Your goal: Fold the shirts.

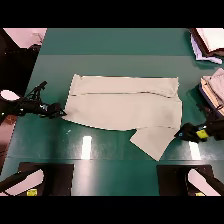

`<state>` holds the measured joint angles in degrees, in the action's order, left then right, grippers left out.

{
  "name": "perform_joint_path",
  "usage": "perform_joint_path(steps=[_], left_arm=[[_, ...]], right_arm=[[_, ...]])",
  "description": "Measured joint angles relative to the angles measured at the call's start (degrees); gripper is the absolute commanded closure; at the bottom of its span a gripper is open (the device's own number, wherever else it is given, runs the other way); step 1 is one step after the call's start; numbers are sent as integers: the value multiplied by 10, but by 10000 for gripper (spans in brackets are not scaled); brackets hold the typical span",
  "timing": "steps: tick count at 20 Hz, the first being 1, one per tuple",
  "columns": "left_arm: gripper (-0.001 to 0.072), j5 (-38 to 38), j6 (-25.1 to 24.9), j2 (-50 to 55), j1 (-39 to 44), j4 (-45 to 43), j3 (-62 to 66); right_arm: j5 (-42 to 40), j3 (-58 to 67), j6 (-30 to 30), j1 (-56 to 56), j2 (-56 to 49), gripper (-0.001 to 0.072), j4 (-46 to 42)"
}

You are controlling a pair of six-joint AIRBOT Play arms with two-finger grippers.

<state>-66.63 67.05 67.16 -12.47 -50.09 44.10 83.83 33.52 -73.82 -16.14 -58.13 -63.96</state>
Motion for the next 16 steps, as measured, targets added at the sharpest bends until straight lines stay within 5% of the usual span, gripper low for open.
perform_joint_path(steps=[4,7,12,16], left_arm=[[680,3,0,-2,0,0,0],[681,4,0,-3,0,-2,1],[683,-28,6,-7,0,-34,-1],[682,-74,33,-81,0,-79,-39]], right_arm=[[-54,-47,3,30,15,344,20],[-90,-59,3,64,19,698,24],[-81,-53,4,94,55,698,22],[27,-10,4,65,126,699,-20]])
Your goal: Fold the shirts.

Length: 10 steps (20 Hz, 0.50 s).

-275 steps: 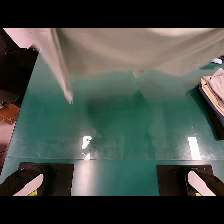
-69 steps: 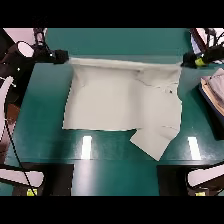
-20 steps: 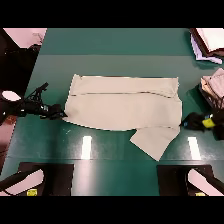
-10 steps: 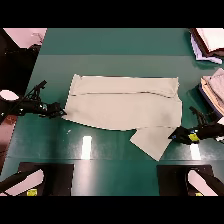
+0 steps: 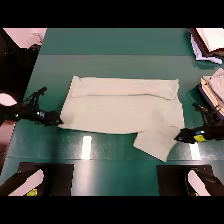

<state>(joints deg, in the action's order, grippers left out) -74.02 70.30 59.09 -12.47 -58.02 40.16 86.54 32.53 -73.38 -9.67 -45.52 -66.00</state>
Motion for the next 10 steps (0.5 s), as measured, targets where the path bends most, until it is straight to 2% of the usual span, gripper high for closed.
perform_joint_path(steps=[3,6,10], left_arm=[[682,-61,25,-79,0,-15,-44],[682,-105,53,-132,0,-12,-59],[682,-60,63,-135,0,24,-22]], right_arm=[[64,26,0,-32,54,699,-26],[83,51,0,-49,78,700,-33],[66,113,0,-54,26,700,-14]])
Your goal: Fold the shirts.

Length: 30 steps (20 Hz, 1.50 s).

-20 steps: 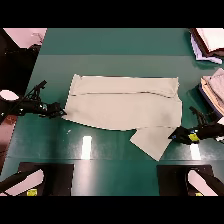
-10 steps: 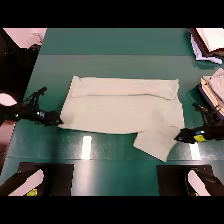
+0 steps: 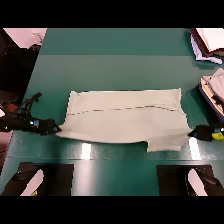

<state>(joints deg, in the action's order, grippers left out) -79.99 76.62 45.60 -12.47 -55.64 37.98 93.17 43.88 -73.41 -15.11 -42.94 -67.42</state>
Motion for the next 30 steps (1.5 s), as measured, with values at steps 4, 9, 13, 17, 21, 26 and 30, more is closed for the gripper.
perform_joint_path(steps=[4,9,13,17,21,26,30], left_arm=[[682,70,-8,64,0,18,52],[681,143,-27,190,1,53,120],[680,184,-43,290,2,87,187],[264,231,-49,367,24,102,250],[90,281,-49,398,54,110,301],[641,236,-49,402,65,111,357],[671,174,-49,402,70,113,372]], right_arm=[[-49,83,0,31,-108,699,12],[-102,198,-3,76,-259,699,18],[-115,283,-11,86,-356,697,29],[-126,358,-24,88,-434,600,33],[-151,406,-36,84,-485,195,73],[-132,430,-19,50,-491,195,107],[-100,391,11,-2,-470,-7,111]])
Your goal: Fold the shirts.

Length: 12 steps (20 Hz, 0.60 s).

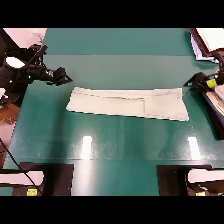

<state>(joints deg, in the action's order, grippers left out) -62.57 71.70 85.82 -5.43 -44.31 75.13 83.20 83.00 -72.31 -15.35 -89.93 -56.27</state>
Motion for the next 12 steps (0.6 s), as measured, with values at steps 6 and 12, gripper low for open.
perform_joint_path(steps=[6,12], left_arm=[[671,-44,0,1,53,4,2],[680,-50,-1,2,118,4,2]], right_arm=[[9,-90,62,-78,-28,16,42],[9,-93,116,-73,-91,52,72]])
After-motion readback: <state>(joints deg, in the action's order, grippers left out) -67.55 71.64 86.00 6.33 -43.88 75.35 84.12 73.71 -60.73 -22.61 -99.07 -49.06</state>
